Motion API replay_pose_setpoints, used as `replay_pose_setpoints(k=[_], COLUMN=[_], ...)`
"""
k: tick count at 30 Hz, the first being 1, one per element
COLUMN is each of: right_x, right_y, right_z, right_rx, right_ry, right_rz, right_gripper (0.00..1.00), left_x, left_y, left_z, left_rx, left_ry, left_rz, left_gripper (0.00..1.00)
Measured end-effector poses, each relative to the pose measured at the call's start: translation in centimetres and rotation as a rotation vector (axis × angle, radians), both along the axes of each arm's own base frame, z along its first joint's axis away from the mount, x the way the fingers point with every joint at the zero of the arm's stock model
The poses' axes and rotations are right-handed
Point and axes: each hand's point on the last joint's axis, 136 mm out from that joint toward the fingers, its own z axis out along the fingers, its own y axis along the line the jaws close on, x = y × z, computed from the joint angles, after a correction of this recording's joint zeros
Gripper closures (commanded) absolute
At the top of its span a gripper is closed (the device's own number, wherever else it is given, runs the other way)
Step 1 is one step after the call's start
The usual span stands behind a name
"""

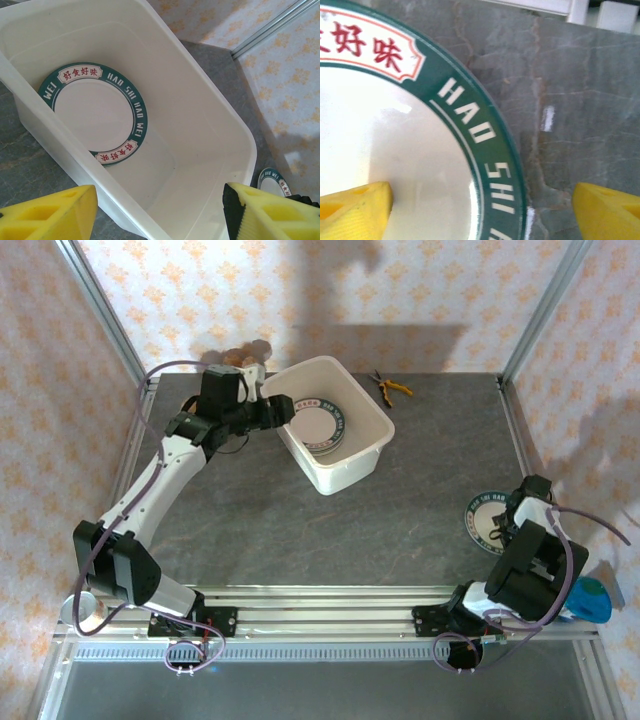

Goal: Place the plates into the plastic bin on the countertop

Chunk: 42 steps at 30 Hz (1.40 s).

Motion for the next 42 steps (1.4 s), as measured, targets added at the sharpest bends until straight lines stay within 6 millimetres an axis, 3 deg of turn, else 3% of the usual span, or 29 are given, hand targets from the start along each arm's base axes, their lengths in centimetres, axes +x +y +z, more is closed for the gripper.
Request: replay_pose_setpoints(k=[5, 12, 25, 35, 39, 42], right_x=[0.9, 3.7, 7.9, 13.8, 14.2, 13.8], right_y=[0.6, 3.6, 8.7, 14.1, 14.6, 14.2], right_z=[-0.3, -0.3, -0.2, 0.9, 1.5, 2.4], right_rx=[0.022, 0.074, 0.102, 0.139, 0.139, 0.121], right_ry=[-0.057, -0.121, -0.152, -0.233, -0.26, -0.287], right_rz=[0.023, 0.159, 0.409, 0.6, 0.598, 0.587], right_gripper=[0.18, 0.26, 0.34, 0.28, 0.19, 0.19], left_x=[0.3, 0.5, 0.6, 0.5, 0.5, 0.4], left_y=[-0.4, -0.5, -0.6, -0.6, -0.6, -0.7], left_z=[-0.4, -1.2, -1.3, -1.3, -1.4, -1.8], left_rx=[0.004, 0.009, 0.022, 0.036, 0.037, 0.035], left_ry=[0.013, 0.03, 0.023, 0.013, 0.014, 0.021], left_rz=[-0.007, -0.008, -0.019, -0.031, -0.037, -0.041], left_gripper=[0.32, 0.32, 0.32, 0.32, 0.32, 0.32])
